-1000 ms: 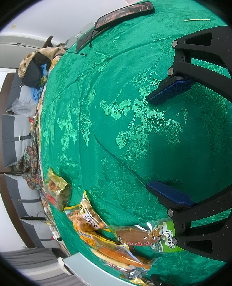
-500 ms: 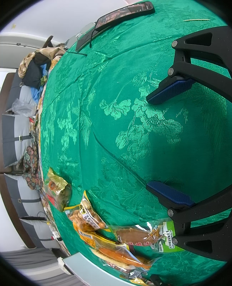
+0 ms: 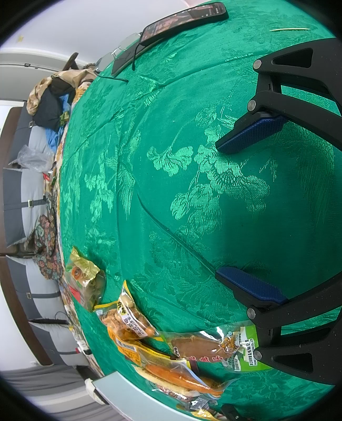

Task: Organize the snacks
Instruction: 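Open the left tool and set the yellow packet on the bed, then grasp the green fish-snack packet with the right tool while the left tool grasps the yellow packet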

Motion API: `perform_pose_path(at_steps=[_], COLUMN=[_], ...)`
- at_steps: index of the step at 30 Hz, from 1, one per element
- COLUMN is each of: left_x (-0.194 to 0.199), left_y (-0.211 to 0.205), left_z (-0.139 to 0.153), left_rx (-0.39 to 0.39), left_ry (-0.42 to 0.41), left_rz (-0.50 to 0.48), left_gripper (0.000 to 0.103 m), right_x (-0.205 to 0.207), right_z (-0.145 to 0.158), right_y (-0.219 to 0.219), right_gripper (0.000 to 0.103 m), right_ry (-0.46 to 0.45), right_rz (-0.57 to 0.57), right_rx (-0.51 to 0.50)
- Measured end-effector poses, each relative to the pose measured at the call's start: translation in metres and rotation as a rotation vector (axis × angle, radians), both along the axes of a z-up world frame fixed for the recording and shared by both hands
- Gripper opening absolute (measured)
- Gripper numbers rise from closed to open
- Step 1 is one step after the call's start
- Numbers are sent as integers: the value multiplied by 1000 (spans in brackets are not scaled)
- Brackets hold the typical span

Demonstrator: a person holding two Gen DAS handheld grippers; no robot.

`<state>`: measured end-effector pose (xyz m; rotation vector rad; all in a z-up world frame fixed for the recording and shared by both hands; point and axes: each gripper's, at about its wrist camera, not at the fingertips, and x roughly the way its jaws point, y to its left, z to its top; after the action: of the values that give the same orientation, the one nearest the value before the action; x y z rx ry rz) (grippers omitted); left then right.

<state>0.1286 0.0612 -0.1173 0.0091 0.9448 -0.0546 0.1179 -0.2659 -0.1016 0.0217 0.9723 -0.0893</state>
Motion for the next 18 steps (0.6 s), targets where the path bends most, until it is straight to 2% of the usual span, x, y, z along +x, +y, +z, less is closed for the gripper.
perform_pose_path(at_steps=[14,16,18], left_x=[-1,-1,-1], left_y=[1,1,1], left_z=[1,1,1], left_rx=[-1,-1,-1], left_ry=[-1,-1,-1], left_rz=[-1,-1,-1], left_gripper=[103,103,103], right_x=[0,3,2], right_z=[0,2,16], right_y=[0,-1,-5], right_gripper=[91,87,87], right_ry=[-1,30,18], right_rz=[1,18,-4], right_rx=[1,4,81])
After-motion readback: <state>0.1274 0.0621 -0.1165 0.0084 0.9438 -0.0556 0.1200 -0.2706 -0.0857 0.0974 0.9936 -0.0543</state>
